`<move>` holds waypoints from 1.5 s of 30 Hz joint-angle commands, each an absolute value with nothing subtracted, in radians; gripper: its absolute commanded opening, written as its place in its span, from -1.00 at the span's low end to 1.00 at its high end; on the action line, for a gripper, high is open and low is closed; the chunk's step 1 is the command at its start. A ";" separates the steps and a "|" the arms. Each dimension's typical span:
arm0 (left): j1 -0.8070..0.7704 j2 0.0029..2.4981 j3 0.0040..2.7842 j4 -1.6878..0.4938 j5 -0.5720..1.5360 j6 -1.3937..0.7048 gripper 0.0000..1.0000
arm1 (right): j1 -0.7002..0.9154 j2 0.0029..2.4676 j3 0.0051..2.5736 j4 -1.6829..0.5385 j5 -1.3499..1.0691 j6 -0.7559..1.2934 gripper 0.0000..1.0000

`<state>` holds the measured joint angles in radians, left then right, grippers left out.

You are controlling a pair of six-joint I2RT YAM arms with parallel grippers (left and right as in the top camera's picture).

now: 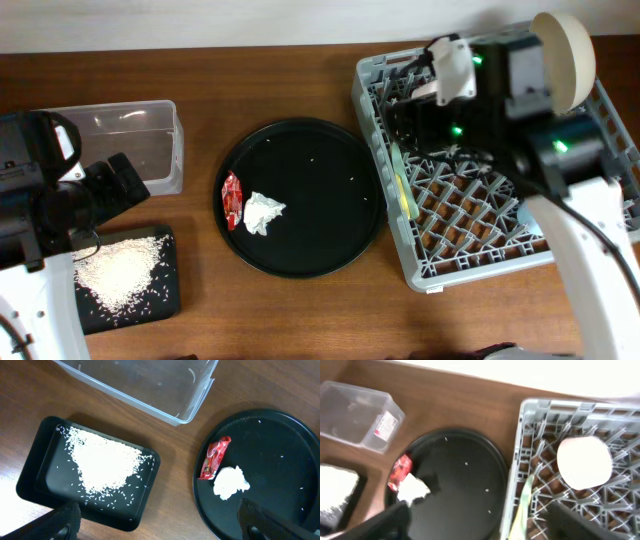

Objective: Sort waste into correct bins and load items into the dishwasher rack

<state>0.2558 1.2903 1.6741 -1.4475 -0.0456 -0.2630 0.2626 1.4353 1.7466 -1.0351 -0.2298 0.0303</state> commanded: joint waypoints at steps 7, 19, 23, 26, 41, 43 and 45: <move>0.217 1.302 1.683 -1.282 0.455 -0.272 0.99 | 0.268 1.376 1.753 -1.048 -0.229 0.030 0.96; -0.172 1.782 1.682 -1.352 -0.003 -0.261 0.91 | 0.268 1.383 1.752 -1.097 -0.229 0.030 0.97; -0.223 1.975 1.682 -1.300 0.036 -0.253 0.64 | 0.268 1.383 1.752 -1.112 -0.228 0.030 0.97; -0.258 2.073 1.682 -1.248 0.036 -0.201 0.64 | 0.268 1.383 1.752 -1.115 -0.228 0.030 0.96; -0.316 2.183 1.778 -1.355 0.026 -0.186 -0.99 | 0.268 1.383 1.752 -1.120 -0.228 0.030 0.96; -0.300 2.157 1.841 -1.417 0.021 -0.185 -0.99 | 0.268 1.383 1.752 -1.121 -0.228 0.030 0.96; -0.277 2.125 1.899 -1.449 0.019 -0.185 -0.99 | 0.268 1.383 1.752 -1.121 -0.228 0.030 0.96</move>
